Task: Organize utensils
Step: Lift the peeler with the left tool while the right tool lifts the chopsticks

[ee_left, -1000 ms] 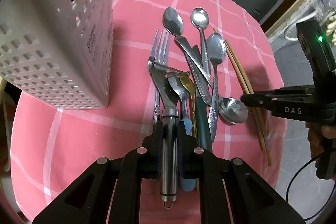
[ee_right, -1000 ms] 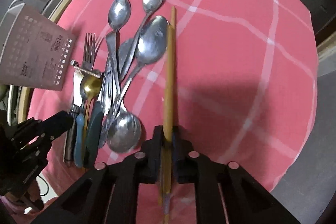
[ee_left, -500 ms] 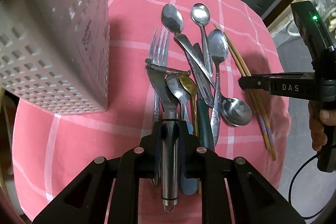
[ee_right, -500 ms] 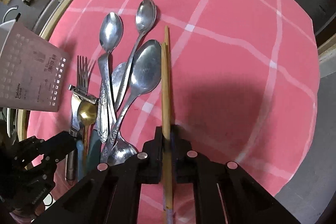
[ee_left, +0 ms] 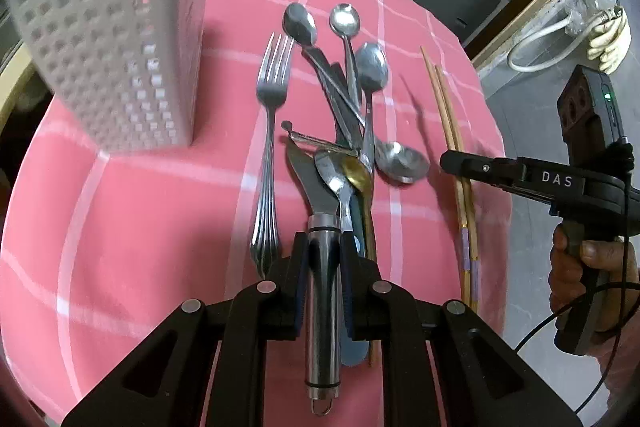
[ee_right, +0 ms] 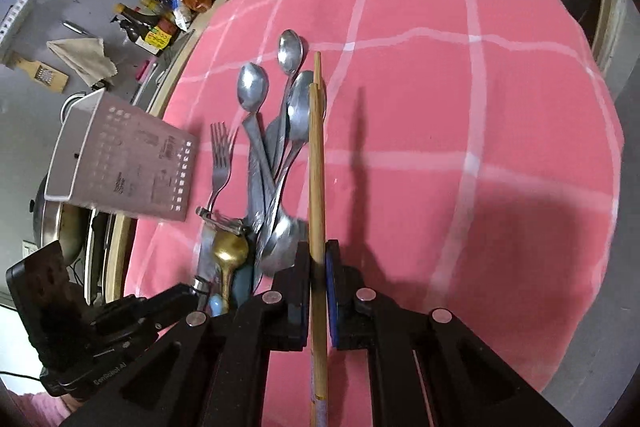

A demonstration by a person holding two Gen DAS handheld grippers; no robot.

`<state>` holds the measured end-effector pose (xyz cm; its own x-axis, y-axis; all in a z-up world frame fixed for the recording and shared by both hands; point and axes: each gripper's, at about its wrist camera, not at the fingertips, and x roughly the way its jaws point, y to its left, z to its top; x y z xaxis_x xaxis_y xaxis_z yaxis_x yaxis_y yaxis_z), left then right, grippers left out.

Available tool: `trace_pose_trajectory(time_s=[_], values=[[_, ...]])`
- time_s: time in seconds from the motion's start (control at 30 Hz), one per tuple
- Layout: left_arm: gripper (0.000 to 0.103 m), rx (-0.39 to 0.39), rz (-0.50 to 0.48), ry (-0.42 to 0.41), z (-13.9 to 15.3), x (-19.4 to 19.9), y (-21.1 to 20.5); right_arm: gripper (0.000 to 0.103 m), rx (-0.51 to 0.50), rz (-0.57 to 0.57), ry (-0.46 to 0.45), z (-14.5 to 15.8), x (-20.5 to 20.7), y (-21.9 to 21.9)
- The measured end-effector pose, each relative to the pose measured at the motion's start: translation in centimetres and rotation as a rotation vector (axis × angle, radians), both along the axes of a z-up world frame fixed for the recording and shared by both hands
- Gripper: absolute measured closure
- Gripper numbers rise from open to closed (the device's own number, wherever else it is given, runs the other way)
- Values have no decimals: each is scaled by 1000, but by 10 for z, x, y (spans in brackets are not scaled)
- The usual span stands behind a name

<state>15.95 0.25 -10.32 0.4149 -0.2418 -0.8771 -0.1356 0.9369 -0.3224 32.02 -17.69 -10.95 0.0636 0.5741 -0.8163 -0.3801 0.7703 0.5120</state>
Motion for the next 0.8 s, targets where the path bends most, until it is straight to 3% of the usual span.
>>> trace_pose_trajectory(time_s=[0.2, 0.43, 0.67, 0.8], values=[[91, -10, -41, 72, -8, -1, -3, 96, 2, 6, 13, -4, -23, -10], [89, -63, -75, 190, -20, 28, 4, 96, -8, 8, 18, -2, -39, -30], [88, -184, -95, 241, -30, 46, 17, 96, -6, -9, 42, -11, -42, -32], [89, -166, -122, 253, -29, 48, 11, 96, 23, -42, 60, -13, -43, -39]])
